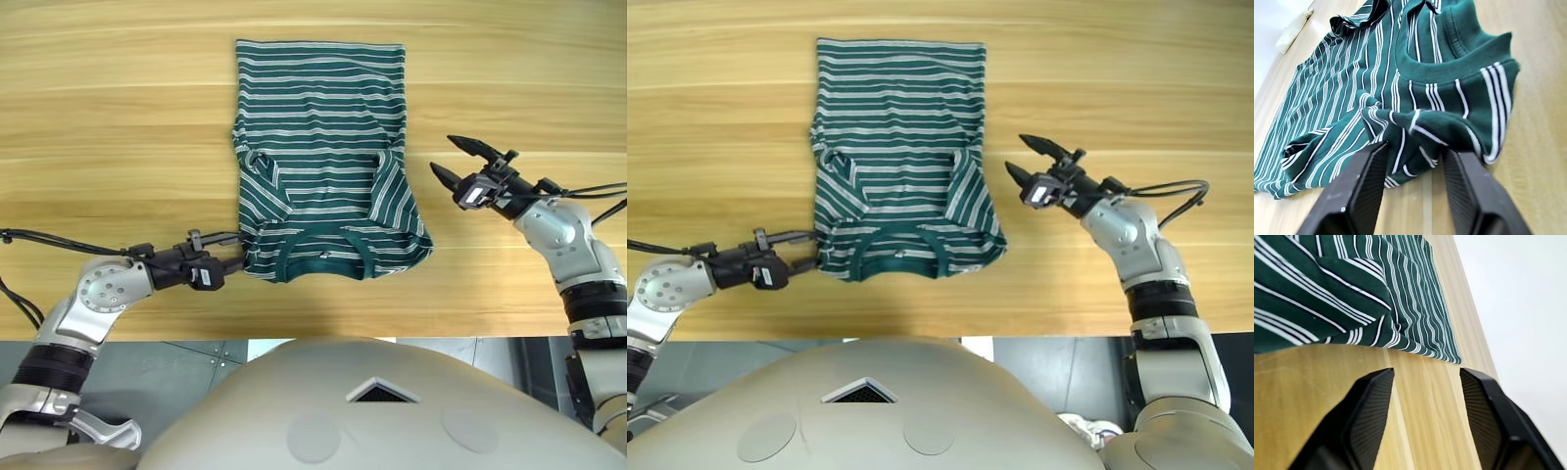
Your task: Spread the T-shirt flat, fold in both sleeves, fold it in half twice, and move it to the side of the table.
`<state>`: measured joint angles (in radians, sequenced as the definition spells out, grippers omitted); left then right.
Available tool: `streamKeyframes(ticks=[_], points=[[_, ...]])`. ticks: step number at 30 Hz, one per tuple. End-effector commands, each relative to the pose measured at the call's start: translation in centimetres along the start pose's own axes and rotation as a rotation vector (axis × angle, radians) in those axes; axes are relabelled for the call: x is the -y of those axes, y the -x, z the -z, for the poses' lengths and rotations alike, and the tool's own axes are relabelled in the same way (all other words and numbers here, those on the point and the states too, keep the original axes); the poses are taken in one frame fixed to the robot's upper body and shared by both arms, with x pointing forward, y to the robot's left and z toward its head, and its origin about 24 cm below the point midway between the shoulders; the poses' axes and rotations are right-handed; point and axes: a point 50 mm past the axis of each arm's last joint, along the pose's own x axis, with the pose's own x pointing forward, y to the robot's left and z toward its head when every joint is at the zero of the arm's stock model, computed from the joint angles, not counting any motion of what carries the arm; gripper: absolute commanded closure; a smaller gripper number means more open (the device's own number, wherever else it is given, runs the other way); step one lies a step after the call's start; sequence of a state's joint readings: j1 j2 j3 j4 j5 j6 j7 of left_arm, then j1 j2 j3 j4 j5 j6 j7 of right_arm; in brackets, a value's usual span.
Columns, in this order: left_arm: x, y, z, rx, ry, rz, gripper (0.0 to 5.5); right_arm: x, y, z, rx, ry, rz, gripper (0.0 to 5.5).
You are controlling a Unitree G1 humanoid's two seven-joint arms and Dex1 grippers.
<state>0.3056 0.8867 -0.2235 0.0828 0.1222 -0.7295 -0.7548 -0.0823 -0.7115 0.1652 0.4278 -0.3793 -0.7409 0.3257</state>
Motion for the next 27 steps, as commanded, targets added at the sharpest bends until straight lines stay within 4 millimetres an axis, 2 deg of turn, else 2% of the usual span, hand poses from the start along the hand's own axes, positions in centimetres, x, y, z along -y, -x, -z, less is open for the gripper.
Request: streamKeyframes(ticks=[1,8,13,16,18,20,22,24,27], points=[[2.3,0.1,0.7,-0.034,0.041,0.149,4.06,0.4,-0.5,-0.3,0.019,0.01,0.014,2.98],[2.4,-0.1,1.6,-0.044,0.069,0.161,5.4,0.1,-0.4,-0.2,0.019,0.005,0.014,2.98],[2.4,-0.3,1.9,-0.039,0.091,0.125,5.48,-0.1,0.1,-0.1,0.007,0.015,0.005,2.98],[2.9,-0.2,1.3,-0.009,0.136,0.032,5.48,-0.5,2.3,0.6,-0.059,0.078,-0.081,2.98],[3.0,-0.5,0.8,0.014,0.159,-0.054,5.48,-0.8,4.8,0.9,-0.122,0.129,-0.158,2.98],[3.2,-1.4,0.0,0.048,0.186,-0.11,5.48,-2.0,7.4,0.6,-0.174,0.152,-0.258,2.98],[3.3,-2.1,-0.6,0.071,0.2,-0.139,5.48,-3.1,9.1,-0.2,-0.198,0.165,-0.343,2.98],[3.4,-2.4,-1.0,0.075,0.207,-0.159,5.48,-4.1,9.7,-1.1,-0.187,0.157,-0.391,2.98],[3.5,-2.7,-1.3,0.08,0.21,-0.175,5.48,-5.8,8.8,-2.6,-0.114,0.119,-0.448,2.98]])
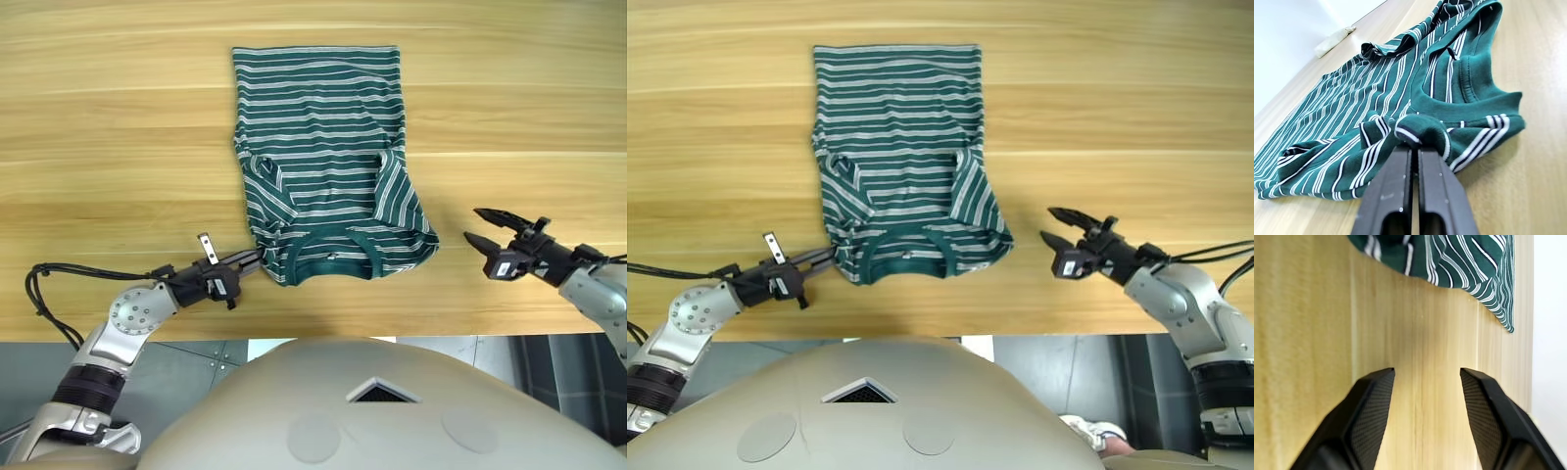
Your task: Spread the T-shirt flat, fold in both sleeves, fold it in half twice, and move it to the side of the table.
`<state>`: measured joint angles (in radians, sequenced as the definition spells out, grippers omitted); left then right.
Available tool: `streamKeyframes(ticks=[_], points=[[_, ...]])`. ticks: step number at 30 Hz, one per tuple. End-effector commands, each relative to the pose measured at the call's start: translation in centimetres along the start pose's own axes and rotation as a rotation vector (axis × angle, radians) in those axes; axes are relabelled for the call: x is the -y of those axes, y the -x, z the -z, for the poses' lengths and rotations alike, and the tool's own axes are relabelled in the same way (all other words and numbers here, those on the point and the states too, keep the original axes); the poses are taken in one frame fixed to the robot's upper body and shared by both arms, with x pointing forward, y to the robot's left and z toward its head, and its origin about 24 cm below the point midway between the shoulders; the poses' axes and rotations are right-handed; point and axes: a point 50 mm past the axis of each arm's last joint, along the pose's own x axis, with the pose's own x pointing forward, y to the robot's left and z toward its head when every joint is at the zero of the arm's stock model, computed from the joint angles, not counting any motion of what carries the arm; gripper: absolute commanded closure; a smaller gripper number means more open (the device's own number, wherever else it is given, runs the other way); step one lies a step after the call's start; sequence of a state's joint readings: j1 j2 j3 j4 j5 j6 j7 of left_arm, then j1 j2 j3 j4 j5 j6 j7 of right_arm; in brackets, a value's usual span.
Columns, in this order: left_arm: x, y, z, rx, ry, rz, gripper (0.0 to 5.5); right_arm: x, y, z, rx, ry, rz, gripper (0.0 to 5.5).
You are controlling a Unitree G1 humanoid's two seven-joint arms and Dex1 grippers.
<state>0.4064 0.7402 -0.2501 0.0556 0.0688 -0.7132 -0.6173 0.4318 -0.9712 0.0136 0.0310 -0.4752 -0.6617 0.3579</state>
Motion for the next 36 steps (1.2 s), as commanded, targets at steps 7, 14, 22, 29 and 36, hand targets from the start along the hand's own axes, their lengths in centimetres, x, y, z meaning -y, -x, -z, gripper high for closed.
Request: streamKeyframes(ticks=[7,14,22,29,36], points=[[0.9,-0.7,0.2,-0.037,0.016,0.01,5.48,-1.5,-2.7,-3.5,0.191,-0.045,-0.123,2.98],[0.8,-0.6,0.4,-0.046,0.017,-0.002,5.48,-1.3,-3.2,-3.3,0.202,-0.043,-0.112,2.98],[1.4,-0.4,0.7,-0.056,0.038,-0.018,5.48,-0.2,-3.5,-1.8,0.147,-0.007,-0.073,2.98],[1.7,-0.2,0.7,-0.061,0.042,-0.028,5.48,-0.3,-3.9,-1.4,0.142,-0.005,-0.08,2.98],[1.6,-0.2,0.7,-0.06,0.041,-0.034,5.5,-0.8,-4.2,-1.9,0.181,-0.01,-0.111,3.5]])
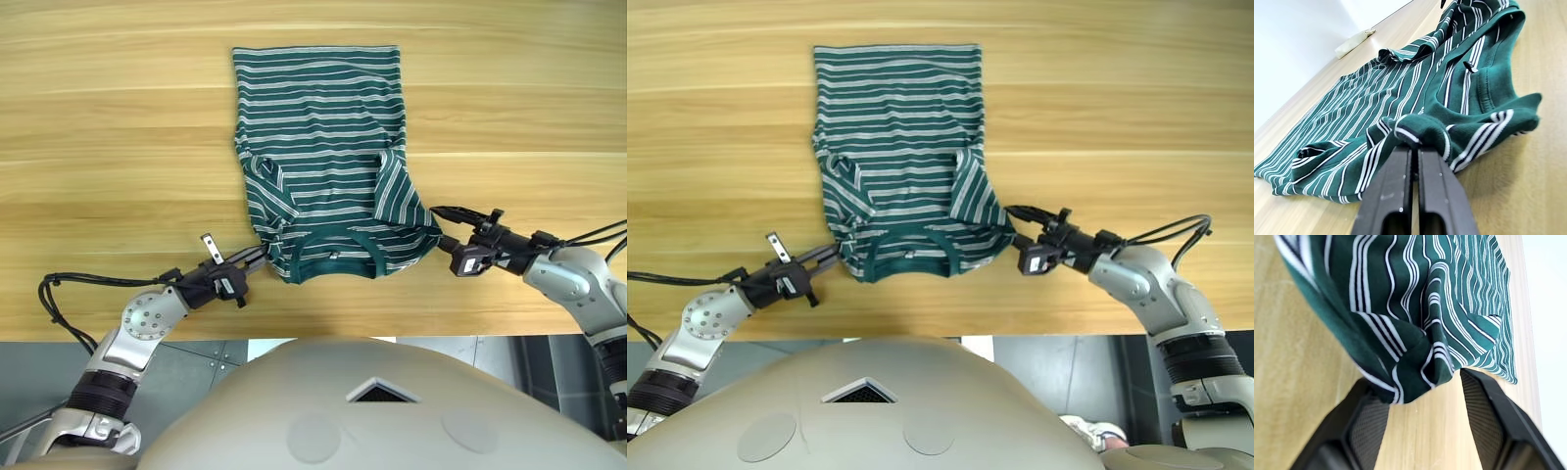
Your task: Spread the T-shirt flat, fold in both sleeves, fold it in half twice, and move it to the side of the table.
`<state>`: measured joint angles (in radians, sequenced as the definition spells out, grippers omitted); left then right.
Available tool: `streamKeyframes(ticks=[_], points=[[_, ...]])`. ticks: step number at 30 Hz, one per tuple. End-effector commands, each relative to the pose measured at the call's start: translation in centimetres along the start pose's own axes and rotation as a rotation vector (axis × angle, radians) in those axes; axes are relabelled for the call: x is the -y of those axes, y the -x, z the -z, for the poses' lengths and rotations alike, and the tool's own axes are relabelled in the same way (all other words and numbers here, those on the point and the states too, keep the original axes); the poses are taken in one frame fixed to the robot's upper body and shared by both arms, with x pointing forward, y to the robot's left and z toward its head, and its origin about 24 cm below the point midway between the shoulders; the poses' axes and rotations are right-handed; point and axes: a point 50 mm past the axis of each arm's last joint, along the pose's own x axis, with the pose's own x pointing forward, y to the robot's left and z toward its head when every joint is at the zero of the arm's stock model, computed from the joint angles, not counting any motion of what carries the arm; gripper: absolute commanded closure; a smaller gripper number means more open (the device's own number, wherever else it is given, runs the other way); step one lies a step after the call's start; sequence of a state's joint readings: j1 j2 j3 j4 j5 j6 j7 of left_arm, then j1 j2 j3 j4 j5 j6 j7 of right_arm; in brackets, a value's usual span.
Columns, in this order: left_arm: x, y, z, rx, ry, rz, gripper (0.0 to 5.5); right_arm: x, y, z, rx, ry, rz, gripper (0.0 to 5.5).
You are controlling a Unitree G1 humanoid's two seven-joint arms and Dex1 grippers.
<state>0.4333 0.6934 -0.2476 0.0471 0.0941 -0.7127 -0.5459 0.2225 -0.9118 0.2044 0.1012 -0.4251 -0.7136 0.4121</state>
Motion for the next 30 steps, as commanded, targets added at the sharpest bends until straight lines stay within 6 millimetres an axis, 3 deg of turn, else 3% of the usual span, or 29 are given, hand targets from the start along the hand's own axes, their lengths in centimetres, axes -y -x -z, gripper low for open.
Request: streamKeyframes(ticks=[1,10,17,22,30], points=[[0.9,0.4,0.9,-0.072,0.014,0.043,5.5,-1.8,-0.3,-0.1,0.001,-0.013,-0.102,3.75],[0.9,0.5,0.8,-0.073,0.014,0.034,5.5,-1.8,-0.6,-0.6,0.026,-0.013,-0.113,5.42],[0.4,1.8,0.5,-0.093,-0.002,0.015,5.5,-0.7,-1.2,-0.9,0.064,-0.045,-0.063,5.46],[1.3,3.8,0.1,-0.157,0.008,0.088,5.5,0.4,0.4,-0.3,0.015,-0.07,0.007,5.46],[2.5,4.5,-1.9,-0.138,0.034,0.09,5.5,-0.5,1.5,-1.4,-0.002,-0.137,0.014,5.46]])
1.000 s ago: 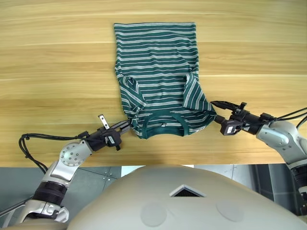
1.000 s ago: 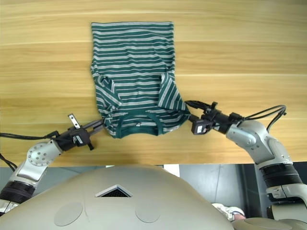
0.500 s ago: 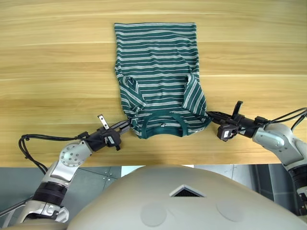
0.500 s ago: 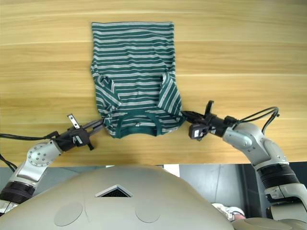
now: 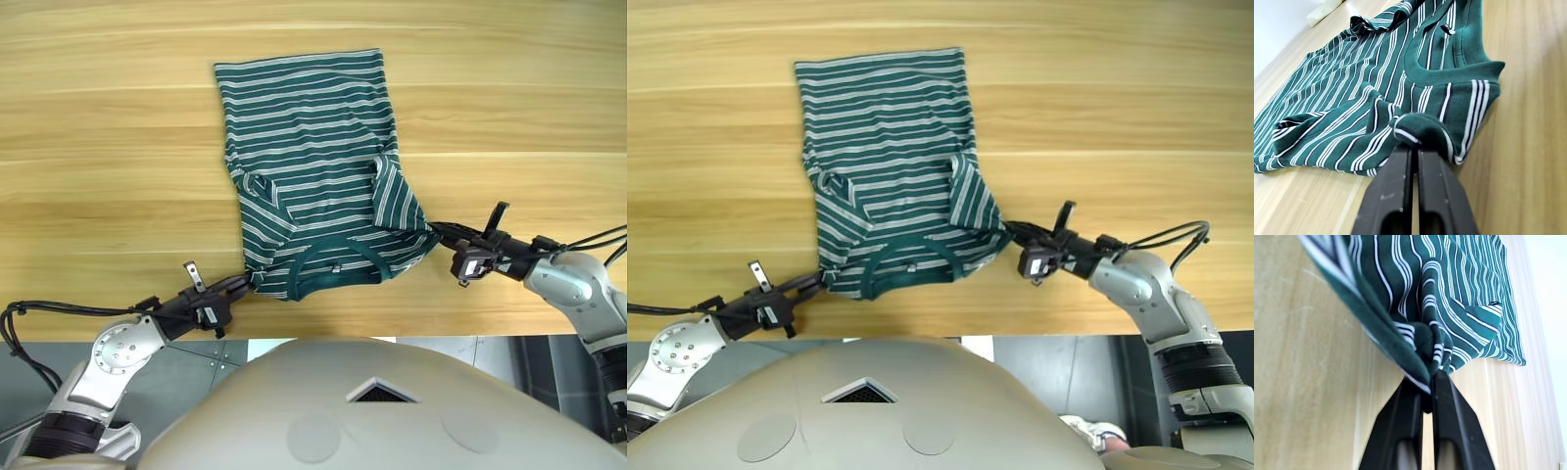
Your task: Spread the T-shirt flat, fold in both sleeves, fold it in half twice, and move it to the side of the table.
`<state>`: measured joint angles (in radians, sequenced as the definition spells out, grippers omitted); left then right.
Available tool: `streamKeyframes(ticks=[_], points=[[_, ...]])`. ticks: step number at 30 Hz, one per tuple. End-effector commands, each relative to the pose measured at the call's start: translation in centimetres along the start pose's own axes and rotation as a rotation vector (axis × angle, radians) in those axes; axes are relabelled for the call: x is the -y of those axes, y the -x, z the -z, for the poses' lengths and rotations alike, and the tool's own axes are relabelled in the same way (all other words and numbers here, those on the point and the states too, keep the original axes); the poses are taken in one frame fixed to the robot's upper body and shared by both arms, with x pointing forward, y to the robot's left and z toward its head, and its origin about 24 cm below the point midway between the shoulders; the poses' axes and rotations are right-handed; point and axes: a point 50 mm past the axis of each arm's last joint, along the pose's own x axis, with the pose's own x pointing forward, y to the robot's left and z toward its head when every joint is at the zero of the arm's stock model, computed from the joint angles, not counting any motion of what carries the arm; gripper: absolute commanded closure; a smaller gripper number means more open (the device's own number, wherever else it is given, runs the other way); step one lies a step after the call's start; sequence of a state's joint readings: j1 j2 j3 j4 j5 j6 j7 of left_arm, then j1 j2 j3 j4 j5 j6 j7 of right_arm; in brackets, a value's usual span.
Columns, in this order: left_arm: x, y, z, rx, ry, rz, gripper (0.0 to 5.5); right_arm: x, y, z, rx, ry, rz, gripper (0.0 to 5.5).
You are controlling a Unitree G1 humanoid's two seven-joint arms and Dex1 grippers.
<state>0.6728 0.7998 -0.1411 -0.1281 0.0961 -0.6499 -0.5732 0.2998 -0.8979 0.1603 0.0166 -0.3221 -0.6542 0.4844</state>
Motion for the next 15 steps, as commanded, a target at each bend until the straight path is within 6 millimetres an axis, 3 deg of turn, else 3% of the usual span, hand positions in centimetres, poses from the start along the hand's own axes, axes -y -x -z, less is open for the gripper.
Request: streamKeyframes(ticks=[1,3,6,15], points=[[1.0,0.7,-0.8,-0.012,0.019,0.006,5.5,-0.6,1.2,-0.7,-0.012,-0.049,0.006,5.46],[1.2,0.9,-1.1,-0.007,0.034,-0.011,5.5,-1.0,1.4,-1.2,0.0,-0.07,0.016,5.46],[0.4,0.6,-1.3,0.023,0.025,-0.076,5.5,-0.1,1.1,-1.8,0.036,-0.065,0.073,5.46],[-8.6,-3.1,0.1,0.121,-0.078,-0.425,5.5,7.8,-3.7,-0.7,0.055,0.088,0.372,5.46]])
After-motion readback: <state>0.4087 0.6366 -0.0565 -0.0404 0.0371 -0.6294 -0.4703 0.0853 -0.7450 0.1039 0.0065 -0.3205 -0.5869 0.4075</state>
